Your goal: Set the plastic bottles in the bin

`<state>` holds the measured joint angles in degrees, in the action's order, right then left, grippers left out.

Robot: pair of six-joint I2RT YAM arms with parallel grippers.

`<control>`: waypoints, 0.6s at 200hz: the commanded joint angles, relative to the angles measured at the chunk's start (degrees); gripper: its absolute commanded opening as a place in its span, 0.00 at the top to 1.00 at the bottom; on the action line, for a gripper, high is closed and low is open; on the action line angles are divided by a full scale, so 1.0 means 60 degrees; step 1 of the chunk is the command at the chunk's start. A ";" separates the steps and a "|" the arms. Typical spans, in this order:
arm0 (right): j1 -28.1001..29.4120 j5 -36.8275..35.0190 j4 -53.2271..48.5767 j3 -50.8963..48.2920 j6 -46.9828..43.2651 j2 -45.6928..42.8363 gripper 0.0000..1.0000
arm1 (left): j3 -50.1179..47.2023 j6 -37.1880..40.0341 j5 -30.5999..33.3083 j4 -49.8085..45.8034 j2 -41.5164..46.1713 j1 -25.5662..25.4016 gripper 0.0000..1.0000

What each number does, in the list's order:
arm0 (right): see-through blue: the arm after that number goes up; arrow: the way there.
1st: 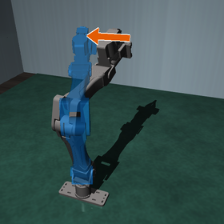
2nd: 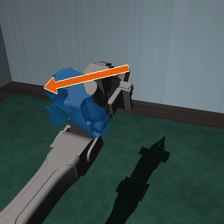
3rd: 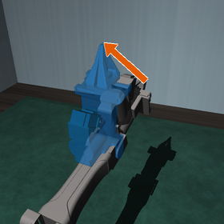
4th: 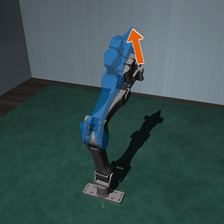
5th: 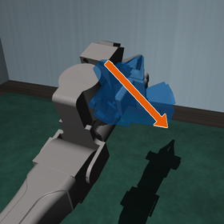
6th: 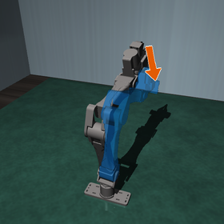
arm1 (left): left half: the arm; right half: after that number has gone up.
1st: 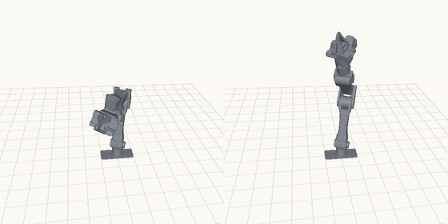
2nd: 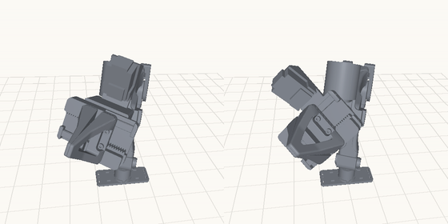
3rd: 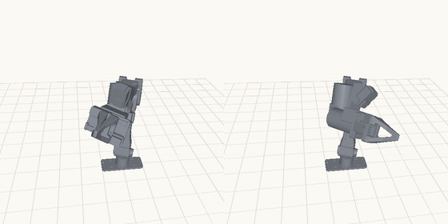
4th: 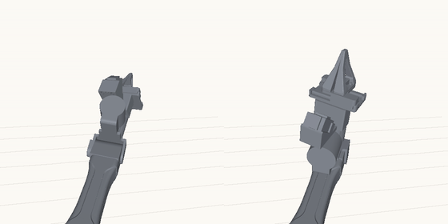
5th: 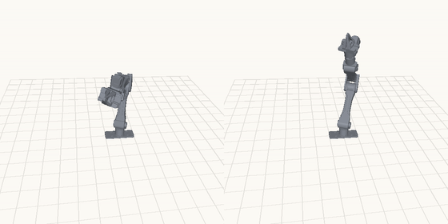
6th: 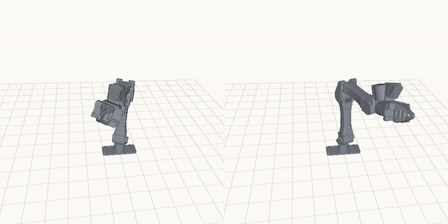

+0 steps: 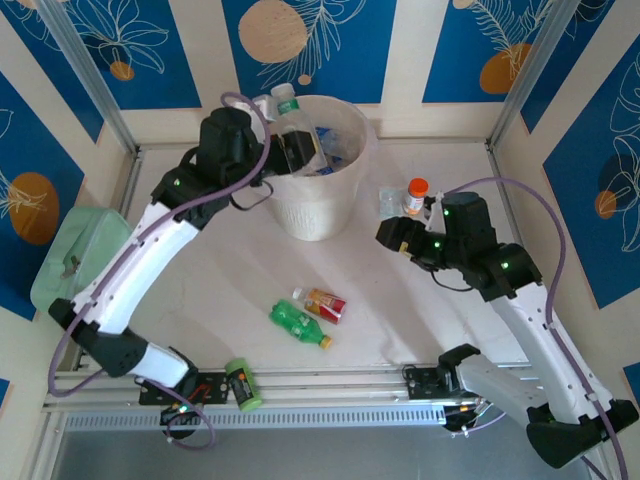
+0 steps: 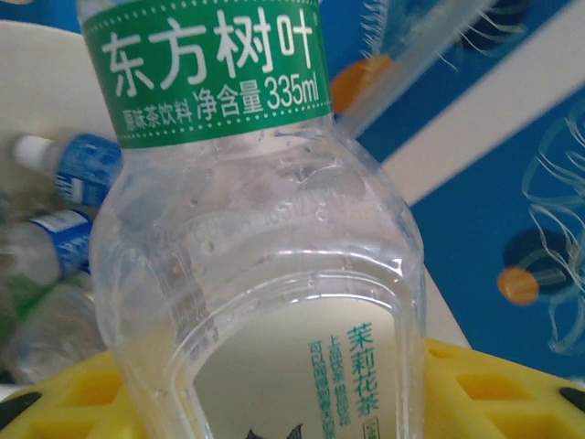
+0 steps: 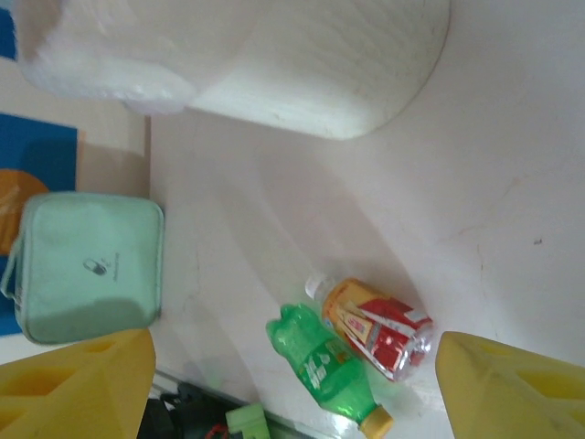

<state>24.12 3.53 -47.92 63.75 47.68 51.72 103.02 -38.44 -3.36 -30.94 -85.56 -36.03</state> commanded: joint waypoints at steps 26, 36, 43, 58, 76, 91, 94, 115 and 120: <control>0.1394 -0.0784 0.0259 -0.0559 0.0665 0.0056 0.19 | 0.3318 0.0197 0.0328 -0.2047 -0.2149 0.0554 0.55; 0.1615 -0.0904 0.0333 -0.0564 0.0732 0.0155 0.19 | 0.4495 0.0330 0.0576 -0.2927 -0.2884 0.0660 0.54; 0.1751 -0.0999 0.0369 -0.0536 0.0767 0.0249 0.20 | 0.5315 0.0424 0.0719 -0.3551 -0.3403 0.0768 0.55; 0.1978 -0.1207 0.0367 -0.0397 0.0757 0.0390 0.20 | 0.6699 0.0509 0.0887 -0.4585 -0.4360 0.0995 0.56; 0.2088 -0.1335 0.0299 -0.0256 0.0702 0.0481 0.20 | 0.7184 0.0440 0.0810 -0.5005 -0.4866 0.1280 0.56; 0.2096 -0.1391 0.0243 -0.0184 0.0656 0.0481 0.20 | 0.7139 0.0320 0.0785 -0.5200 -0.4993 0.1431 0.57; 0.2089 -0.1405 0.0228 -0.0169 0.0639 0.0486 0.20 | 0.7132 0.0302 0.0791 -0.5244 -0.5013 0.1438 0.57; 0.2059 -0.1438 0.0120 -0.0092 0.0557 0.0491 0.20 | 0.6825 0.0219 0.0676 -0.5263 -0.5030 0.1446 0.57; 0.2057 -0.1424 0.0121 -0.0078 0.0550 0.0504 0.20 | 0.6712 0.0192 0.0628 -0.5234 -0.4993 0.1436 0.55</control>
<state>36.34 -3.68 -46.70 61.06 51.09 54.89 143.83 -37.06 0.51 -59.27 -115.90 -27.53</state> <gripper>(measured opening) 0.805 0.534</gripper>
